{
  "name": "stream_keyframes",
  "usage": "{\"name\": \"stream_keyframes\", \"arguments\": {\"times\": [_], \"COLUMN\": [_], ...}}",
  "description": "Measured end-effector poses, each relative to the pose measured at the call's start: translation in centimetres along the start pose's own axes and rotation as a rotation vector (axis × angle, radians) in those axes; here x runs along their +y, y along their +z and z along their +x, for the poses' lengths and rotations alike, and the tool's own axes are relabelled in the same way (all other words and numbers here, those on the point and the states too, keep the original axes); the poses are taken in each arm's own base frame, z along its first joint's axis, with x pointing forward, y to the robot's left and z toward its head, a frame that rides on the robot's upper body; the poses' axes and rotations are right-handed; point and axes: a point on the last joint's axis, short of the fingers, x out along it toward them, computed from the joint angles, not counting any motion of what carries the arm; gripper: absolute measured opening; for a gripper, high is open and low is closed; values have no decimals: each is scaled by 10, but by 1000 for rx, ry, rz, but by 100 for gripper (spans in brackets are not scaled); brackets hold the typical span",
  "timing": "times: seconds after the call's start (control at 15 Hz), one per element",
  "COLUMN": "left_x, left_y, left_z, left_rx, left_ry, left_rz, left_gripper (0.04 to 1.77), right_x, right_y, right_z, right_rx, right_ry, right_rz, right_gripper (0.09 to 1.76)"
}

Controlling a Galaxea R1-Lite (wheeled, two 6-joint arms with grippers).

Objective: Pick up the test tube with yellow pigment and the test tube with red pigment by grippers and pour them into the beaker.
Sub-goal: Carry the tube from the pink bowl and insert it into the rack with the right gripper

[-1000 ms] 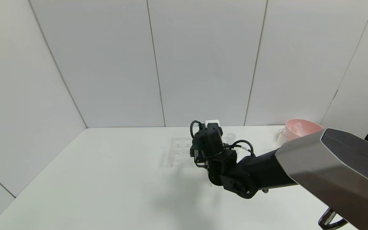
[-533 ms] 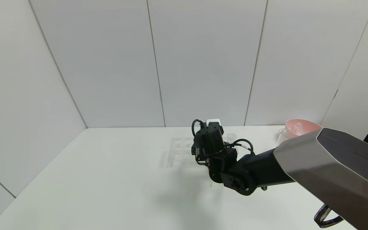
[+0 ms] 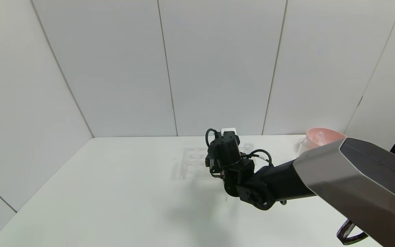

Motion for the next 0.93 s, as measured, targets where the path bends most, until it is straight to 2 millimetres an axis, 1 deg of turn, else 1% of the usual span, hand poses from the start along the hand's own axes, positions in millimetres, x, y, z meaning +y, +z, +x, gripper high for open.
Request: {"name": "stream_keyframes", "arguments": {"times": [0.4,0.47,0.6,0.73,0.93], "left_x": [0,0,0,0,0], "left_y": [0,0,0,0,0], "left_z": [0,0,0,0,0], "left_rx": [0,0,0,0,0], "left_ry": [0,0,0,0,0], "left_rz": [0,0,0,0,0], "left_gripper": [172,172,172,172,172], "right_x": [-3,-3,-4,-3,-4], "right_y": [-2,-2,-1,-1,-1], "right_z": [6,7,8,7,8], "right_rx": [4,2,-4,-5,-7], "right_ry": [-6,-7,-9,-7,-5], "right_rz": [-8,-6,-5,-7,-5], "right_gripper": [171,162,128,101,69]}}
